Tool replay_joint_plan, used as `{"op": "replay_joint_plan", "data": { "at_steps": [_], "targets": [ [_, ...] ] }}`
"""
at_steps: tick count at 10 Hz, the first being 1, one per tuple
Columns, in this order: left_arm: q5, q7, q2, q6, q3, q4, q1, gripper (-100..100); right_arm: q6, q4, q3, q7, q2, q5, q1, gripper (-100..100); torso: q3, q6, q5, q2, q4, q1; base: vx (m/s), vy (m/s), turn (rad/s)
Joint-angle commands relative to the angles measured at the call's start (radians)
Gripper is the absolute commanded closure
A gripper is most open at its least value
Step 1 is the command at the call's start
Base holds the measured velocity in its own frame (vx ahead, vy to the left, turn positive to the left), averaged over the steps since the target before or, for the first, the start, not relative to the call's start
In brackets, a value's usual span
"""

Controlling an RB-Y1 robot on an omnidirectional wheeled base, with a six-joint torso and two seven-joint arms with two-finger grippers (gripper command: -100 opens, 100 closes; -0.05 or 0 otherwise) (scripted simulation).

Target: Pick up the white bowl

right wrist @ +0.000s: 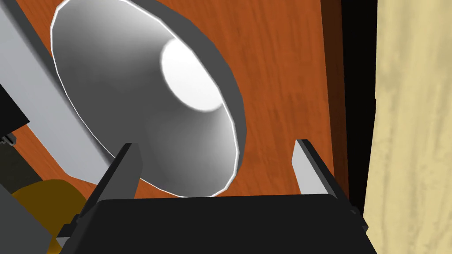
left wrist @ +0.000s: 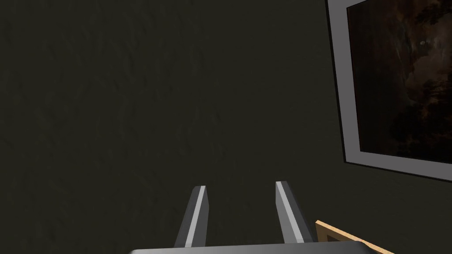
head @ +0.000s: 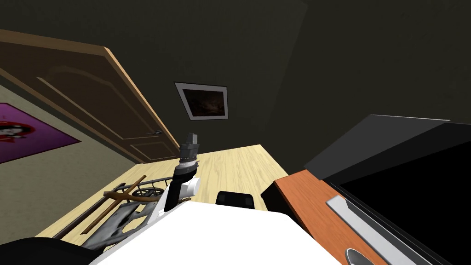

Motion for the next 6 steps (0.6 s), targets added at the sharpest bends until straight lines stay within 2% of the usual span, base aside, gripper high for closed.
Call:
{"op": "replay_joint_plan", "data": {
  "at_steps": [1, 2, 3, 6],
  "targets": [
    [0.0, 0.0, 0.0, 0.0, 0.0, 0.0, 0.0, 0, 0.006, 0.028, -0.006, -0.001, 0.031, 0.016, -0.012, -100, 0.0, 0.0, 0.0, 0.0, 0.0, 0.0, -0.03, -0.07, 0.051],
    [0.0, 0.0, 0.0, 0.0, 0.0, 0.0, 0.0, 0, 0.008, 0.01, -0.006, -0.001, 0.018, 0.011, -0.005, -100, 0.0, 0.0, 0.0, 0.001, 0.0, 0.0, -0.014, -0.03, 0.009],
    [0.0, 0.0, 0.0, 0.0, 0.0, 0.0, 0.0, 0, 0.01, 0.012, -0.006, -0.002, 0.02, 0.013, -0.005, 100, 0.0, 0.0, 0.0, 0.0, 0.0, 0.002, -0.002, -0.006, -0.001],
    [0.0, 0.0, 0.0, 0.0, 0.0, 0.0, 0.0, 0, 0.01, 0.012, -0.007, -0.002, 0.019, 0.012, -0.005, 100, -0.001, 0.0, 0.0, -0.001, -0.001, 0.003, 0.0, 0.0, 0.0]
  ]
}}
